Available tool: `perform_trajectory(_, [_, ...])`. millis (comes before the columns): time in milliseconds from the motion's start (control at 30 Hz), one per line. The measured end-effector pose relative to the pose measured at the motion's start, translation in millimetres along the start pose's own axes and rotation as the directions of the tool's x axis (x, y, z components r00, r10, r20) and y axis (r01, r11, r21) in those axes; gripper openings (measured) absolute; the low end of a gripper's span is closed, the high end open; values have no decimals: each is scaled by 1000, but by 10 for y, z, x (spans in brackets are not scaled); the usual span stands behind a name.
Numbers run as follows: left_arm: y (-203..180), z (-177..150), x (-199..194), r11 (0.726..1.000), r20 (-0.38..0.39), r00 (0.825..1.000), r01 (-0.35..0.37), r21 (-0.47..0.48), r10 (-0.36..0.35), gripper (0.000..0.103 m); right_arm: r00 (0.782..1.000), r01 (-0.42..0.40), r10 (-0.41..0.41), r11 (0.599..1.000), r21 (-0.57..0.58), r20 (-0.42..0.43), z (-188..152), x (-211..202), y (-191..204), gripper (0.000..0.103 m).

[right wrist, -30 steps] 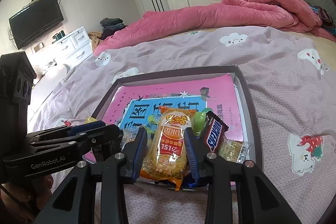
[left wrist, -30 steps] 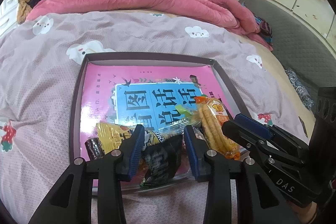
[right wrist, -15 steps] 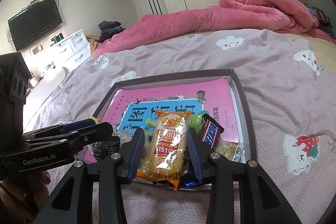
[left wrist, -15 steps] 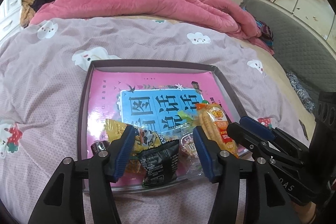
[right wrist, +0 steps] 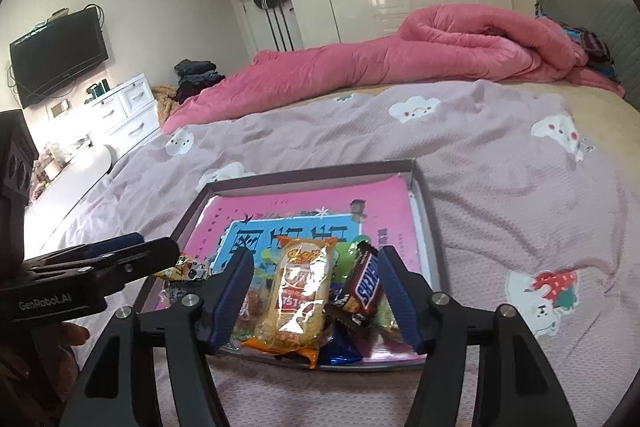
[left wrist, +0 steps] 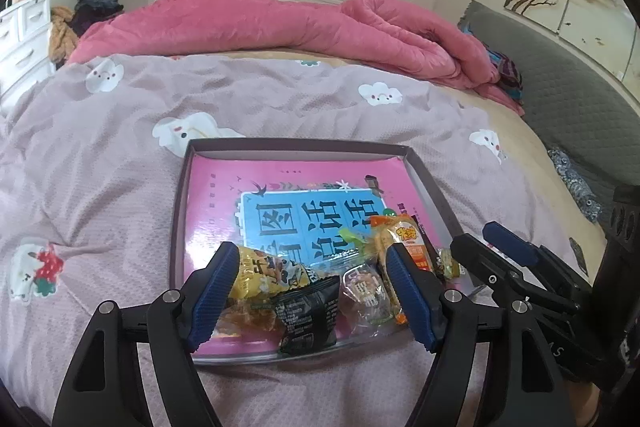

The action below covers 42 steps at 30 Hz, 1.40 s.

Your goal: Organize snacks

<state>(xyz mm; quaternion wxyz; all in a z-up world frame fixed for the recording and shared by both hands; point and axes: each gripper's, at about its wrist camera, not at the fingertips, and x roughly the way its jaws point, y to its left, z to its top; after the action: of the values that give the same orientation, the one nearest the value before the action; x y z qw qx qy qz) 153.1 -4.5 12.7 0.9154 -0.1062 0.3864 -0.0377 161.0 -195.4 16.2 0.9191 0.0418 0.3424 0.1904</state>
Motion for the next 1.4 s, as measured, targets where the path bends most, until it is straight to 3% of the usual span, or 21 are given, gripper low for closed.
perform_trajectory(433, [23,-184,-203,999,-29,999,-40,-10,40,79,998,54,-54,998,-17,16,-57,-243,77,88])
perform_trajectory(1100, [54,-697,-600,996,-84,993,-84,-18,83,79,995,60,-62,998,-35,-72,-515,-608,311,95])
perform_trajectory(1400, [7,-839,-710,995,-74,993,-96,-9,95,79,994,76,-79,996,-34,-76,-599,-737,348,98])
